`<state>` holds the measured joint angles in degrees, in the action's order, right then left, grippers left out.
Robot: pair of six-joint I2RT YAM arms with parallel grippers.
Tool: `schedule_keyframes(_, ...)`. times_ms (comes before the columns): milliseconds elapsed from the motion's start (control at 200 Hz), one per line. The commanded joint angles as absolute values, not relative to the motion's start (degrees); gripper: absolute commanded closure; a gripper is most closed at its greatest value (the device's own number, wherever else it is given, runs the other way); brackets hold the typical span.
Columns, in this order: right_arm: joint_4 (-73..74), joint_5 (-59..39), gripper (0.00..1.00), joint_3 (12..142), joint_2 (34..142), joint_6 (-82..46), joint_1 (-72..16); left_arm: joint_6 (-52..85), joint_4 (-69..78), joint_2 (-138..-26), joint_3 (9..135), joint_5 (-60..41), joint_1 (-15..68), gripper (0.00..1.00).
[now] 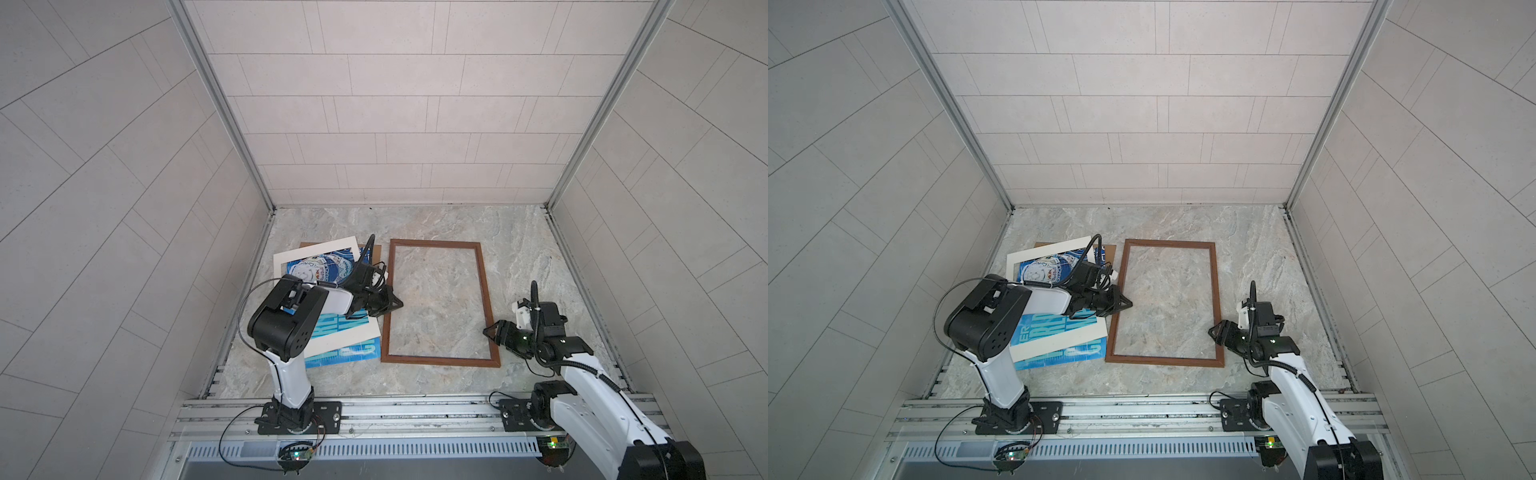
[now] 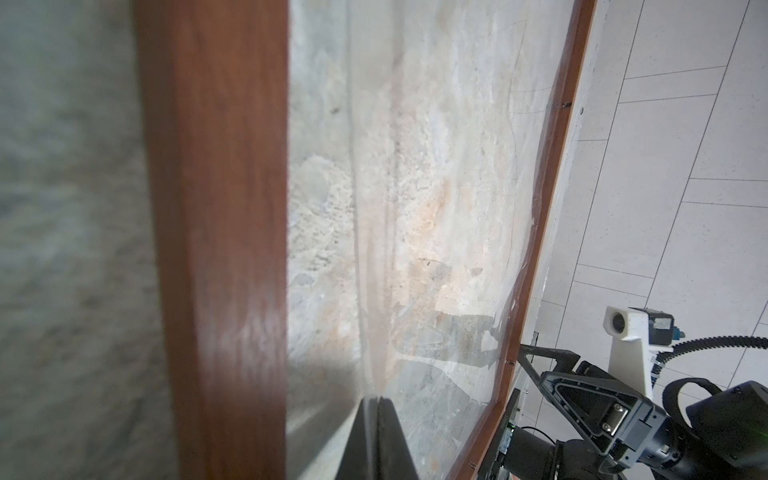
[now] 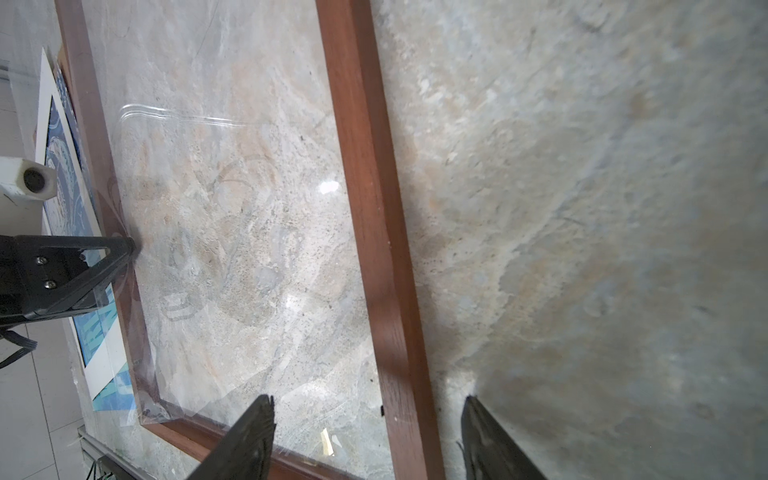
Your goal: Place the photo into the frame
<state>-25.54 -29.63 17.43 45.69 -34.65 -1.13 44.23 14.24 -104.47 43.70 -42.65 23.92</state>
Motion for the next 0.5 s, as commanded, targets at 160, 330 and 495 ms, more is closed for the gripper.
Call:
schedule_keyframes(160,-24.3,-30.2,0.33,17.1,45.6,-35.1,-1.4,39.4,2.7,-102.1,47.7,-39.1,24.1,0.67)
schedule_keyframes(330,-23.4,-30.8,0.33,17.1,45.4,-35.0,-1.3,35.0,-11.6,-101.4,53.5,-35.2,24.1,0.52)
schedule_keyframes(495,-23.3,-31.0,0.33,17.0,44.0,-34.9,-1.3,30.9,-24.1,-100.6,57.6,-31.3,24.2,0.44)
